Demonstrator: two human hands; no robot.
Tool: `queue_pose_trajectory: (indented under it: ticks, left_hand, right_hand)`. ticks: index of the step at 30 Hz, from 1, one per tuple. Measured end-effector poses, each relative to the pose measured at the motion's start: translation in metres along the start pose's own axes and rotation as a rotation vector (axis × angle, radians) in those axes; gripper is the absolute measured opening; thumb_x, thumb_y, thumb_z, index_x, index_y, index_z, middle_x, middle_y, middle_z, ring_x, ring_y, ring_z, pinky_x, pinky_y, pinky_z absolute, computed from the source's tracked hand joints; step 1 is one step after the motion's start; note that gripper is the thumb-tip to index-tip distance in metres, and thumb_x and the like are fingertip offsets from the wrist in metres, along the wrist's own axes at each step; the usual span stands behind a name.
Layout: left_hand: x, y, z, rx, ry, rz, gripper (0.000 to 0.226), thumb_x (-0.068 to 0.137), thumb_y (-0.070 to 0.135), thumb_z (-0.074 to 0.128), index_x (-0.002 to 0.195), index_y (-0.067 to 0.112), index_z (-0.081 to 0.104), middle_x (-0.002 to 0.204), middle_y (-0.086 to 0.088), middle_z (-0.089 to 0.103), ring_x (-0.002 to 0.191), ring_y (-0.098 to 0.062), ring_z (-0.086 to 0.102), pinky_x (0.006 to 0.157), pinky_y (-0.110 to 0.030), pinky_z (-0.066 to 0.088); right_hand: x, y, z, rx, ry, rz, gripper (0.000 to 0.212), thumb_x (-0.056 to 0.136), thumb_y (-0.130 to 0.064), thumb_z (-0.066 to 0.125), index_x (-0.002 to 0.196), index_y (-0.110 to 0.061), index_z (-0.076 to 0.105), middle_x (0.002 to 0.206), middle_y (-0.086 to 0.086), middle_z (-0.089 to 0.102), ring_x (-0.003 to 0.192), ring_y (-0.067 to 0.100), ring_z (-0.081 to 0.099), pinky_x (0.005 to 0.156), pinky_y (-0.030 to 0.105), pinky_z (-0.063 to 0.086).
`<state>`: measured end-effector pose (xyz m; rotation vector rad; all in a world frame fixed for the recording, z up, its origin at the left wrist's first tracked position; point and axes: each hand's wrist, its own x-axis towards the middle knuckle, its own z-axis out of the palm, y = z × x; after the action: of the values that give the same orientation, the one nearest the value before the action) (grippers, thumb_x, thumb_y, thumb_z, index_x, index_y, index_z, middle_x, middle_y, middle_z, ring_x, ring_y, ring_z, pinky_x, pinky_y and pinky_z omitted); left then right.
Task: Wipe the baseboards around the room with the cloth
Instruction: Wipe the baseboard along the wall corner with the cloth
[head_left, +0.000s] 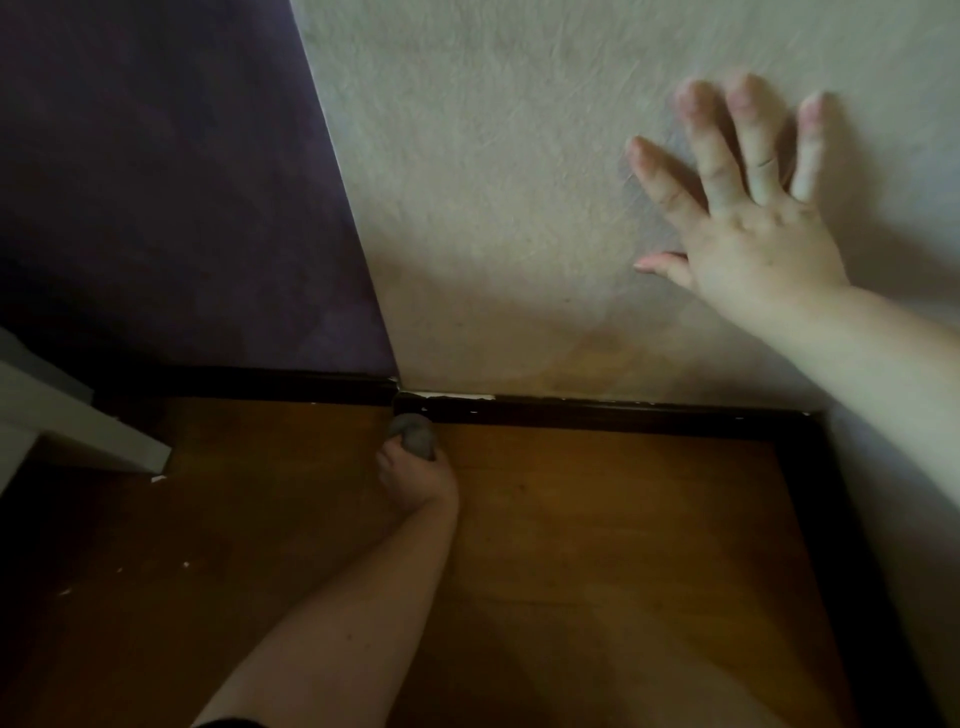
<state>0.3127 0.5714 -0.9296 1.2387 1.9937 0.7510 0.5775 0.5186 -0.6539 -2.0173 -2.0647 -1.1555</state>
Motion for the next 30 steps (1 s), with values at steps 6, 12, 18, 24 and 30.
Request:
queue_pose_trajectory:
  ticks: [6,12,18,24,30]
  left_hand:
    - [0.014,0.001,0.007,-0.042,0.012,-0.059,0.045,0.079,0.010,0.076,0.118,-0.001,0.056,0.127,-0.024,0.054,0.118,-0.042,0.052,0.100,-0.042,0.037]
    - [0.000,0.009,0.025,-0.065,-0.016,-0.102,0.050,0.078,0.010,0.078,0.120,-0.001,0.053,0.131,-0.023,0.051,0.118,-0.043,0.052,0.099,-0.042,0.039]
    - [-0.038,0.022,0.053,-0.069,-0.136,-0.032,0.047,0.075,0.007,0.079,0.116,-0.001,0.056,0.125,-0.021,0.055,0.117,-0.039,0.054,0.097,-0.040,0.039]
    - [-0.083,0.042,0.085,-0.084,-0.303,0.016,0.046,0.075,0.010,0.081,0.115,0.004,0.058,0.122,-0.016,0.057,0.115,-0.034,0.056,0.096,-0.041,0.048]
    - [-0.088,0.050,0.086,-0.044,-0.323,0.032,0.040,0.079,0.012,0.078,0.113,0.005,0.057,0.124,-0.014,0.055,0.113,-0.035,0.057,0.095,-0.043,0.050]
  right_hand:
    - [0.001,0.002,0.000,0.016,-0.009,-0.001,0.101,0.085,-0.049,0.071,0.160,-0.026,0.008,0.164,0.020,0.012,0.146,0.050,0.017,0.108,0.069,0.003]
    - [0.002,0.003,0.000,0.047,-0.051,0.007,0.101,0.085,-0.046,0.071,0.160,-0.028,0.005,0.164,0.021,0.009,0.147,0.050,0.012,0.109,0.073,0.005]
    - [0.002,0.004,0.003,0.046,-0.028,0.001,0.101,0.085,-0.048,0.069,0.160,-0.028,0.005,0.165,0.019,0.009,0.147,0.047,0.011,0.110,0.067,0.002]
    - [0.002,0.007,0.008,0.016,-0.017,-0.026,0.101,0.084,-0.052,0.066,0.159,-0.031,0.002,0.163,0.007,0.002,0.147,0.041,0.008,0.110,0.060,-0.001]
    - [-0.005,0.014,-0.008,0.003,-0.041,-0.095,0.096,0.091,-0.049,0.061,0.160,-0.026,0.000,0.167,0.011,0.005,0.152,0.036,0.006,0.115,0.055,-0.006]
